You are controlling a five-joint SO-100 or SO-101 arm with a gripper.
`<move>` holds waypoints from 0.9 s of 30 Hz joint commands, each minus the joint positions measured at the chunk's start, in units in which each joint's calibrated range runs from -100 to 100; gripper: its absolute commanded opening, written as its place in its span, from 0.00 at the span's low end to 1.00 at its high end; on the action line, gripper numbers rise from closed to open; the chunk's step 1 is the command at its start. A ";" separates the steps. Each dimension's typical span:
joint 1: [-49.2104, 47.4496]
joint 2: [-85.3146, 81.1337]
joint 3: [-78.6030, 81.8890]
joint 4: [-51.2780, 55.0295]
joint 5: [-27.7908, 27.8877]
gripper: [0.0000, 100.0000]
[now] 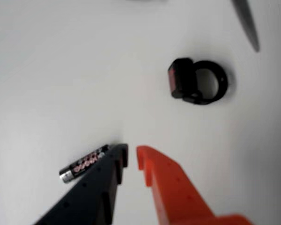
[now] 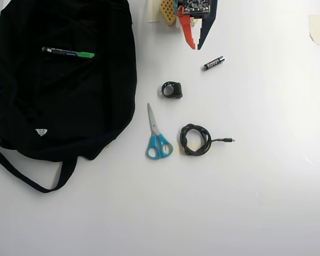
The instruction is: Put the green marker into the black bag
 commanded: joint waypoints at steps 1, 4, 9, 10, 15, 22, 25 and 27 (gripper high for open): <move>-0.95 -5.57 3.78 -1.45 0.30 0.02; -1.10 -9.47 7.56 -1.45 0.30 0.02; -1.10 -14.20 12.77 -1.45 0.30 0.02; -1.10 -14.87 13.58 -1.45 0.30 0.02; -1.10 -17.36 16.09 -1.45 0.30 0.02; -1.10 -25.74 21.66 -1.45 0.30 0.02; -0.57 -27.15 23.37 -1.45 0.30 0.02; -0.57 -27.15 23.37 -1.45 0.30 0.02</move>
